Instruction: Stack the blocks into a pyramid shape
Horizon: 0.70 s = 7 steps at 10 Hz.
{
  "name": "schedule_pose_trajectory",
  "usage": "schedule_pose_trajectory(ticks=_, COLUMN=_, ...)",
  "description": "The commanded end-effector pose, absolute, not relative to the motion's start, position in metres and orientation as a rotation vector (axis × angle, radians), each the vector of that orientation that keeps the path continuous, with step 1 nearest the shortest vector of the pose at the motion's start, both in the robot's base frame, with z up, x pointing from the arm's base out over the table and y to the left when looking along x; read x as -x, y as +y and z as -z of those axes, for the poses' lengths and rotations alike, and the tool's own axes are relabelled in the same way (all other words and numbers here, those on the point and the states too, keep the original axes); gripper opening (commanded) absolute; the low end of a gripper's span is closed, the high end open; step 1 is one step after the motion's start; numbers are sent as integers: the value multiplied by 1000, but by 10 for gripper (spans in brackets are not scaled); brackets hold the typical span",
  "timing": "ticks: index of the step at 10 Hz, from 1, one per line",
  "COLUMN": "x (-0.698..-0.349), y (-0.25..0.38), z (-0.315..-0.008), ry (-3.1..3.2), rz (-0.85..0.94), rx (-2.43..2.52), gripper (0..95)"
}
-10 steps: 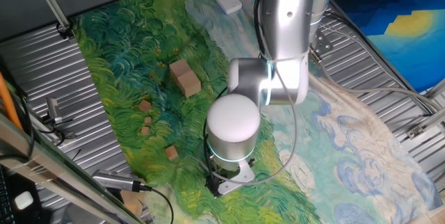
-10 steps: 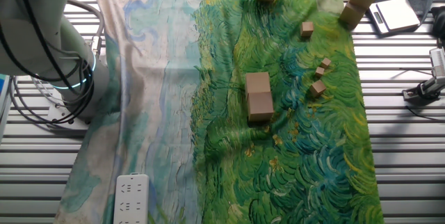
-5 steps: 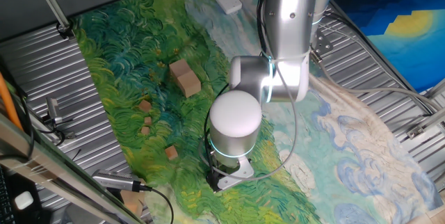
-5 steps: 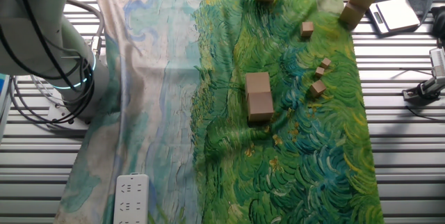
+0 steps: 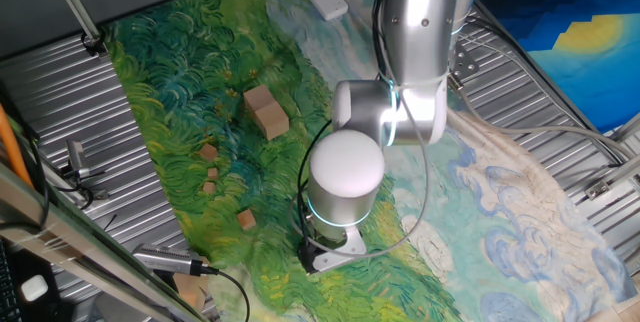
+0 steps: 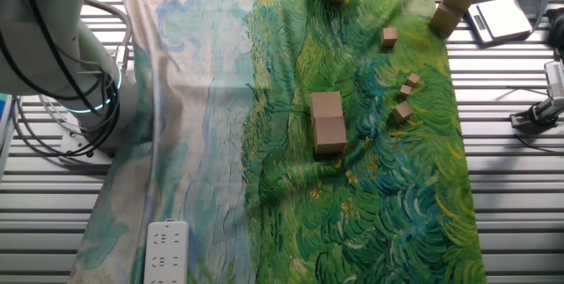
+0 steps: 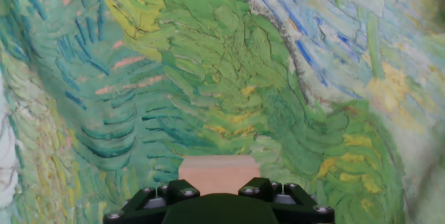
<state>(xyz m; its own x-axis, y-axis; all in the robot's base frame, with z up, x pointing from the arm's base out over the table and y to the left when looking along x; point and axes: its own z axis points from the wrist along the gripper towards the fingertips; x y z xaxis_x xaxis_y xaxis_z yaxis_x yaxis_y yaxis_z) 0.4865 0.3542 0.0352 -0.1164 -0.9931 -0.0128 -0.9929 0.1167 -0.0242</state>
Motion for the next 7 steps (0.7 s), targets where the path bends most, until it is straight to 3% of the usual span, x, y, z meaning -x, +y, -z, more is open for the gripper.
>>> schedule_pose_trajectory(ticks=1, x=-488, y=355, z=-38, ry=2336, rz=12, rx=2060, gripper=0)
schedule_pose_trajectory(ticks=7, x=-491, y=344, z=-75, ry=2337, rz=8, rx=2098, gripper=0)
